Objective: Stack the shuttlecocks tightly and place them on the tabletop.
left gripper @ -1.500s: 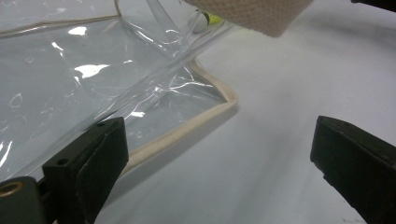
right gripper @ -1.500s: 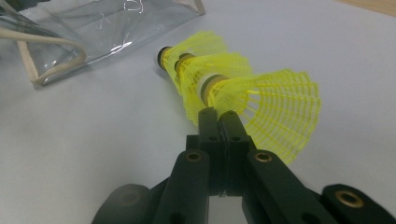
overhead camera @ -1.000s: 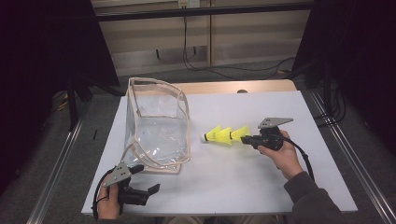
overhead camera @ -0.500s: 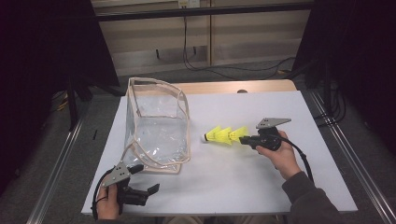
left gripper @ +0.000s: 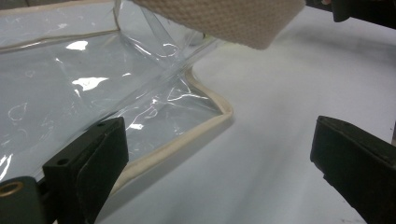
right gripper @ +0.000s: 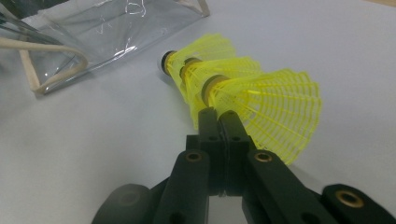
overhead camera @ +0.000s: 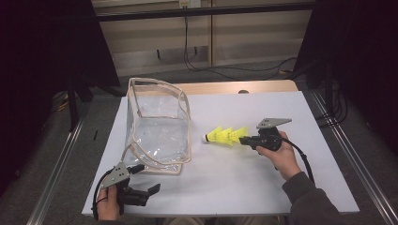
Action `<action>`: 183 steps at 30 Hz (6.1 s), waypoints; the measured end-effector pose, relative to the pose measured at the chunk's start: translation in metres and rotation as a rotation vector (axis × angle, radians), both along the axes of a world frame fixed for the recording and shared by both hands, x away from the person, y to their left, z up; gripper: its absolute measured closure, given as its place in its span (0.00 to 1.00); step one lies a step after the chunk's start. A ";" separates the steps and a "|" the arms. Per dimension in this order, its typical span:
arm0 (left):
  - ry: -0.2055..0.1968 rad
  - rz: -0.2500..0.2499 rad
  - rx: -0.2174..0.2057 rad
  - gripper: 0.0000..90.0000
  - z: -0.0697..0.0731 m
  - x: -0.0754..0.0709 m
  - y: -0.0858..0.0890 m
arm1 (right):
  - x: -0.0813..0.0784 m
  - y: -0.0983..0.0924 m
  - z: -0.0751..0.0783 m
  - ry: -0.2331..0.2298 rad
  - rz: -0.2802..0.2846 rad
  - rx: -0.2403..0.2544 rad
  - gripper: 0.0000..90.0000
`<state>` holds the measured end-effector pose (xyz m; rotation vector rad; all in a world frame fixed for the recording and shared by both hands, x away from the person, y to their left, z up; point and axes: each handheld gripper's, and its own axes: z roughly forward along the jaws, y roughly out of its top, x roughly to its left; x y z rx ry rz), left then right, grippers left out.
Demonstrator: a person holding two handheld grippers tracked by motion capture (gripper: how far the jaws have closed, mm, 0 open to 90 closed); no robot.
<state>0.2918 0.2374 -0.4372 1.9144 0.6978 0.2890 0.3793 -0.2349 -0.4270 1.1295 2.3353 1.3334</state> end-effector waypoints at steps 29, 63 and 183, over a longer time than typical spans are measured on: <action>0.002 -0.007 -0.009 0.04 -0.001 0.000 0.001 | 0.006 0.010 -0.009 0.014 -0.001 0.005 0.99; 0.002 -0.007 -0.001 0.04 0.000 0.000 0.001 | 0.006 0.027 -0.012 0.042 0.011 0.005 0.96; 0.011 -0.008 -0.005 0.04 -0.003 0.001 0.001 | 0.019 0.069 -0.027 -0.021 -0.165 0.025 0.96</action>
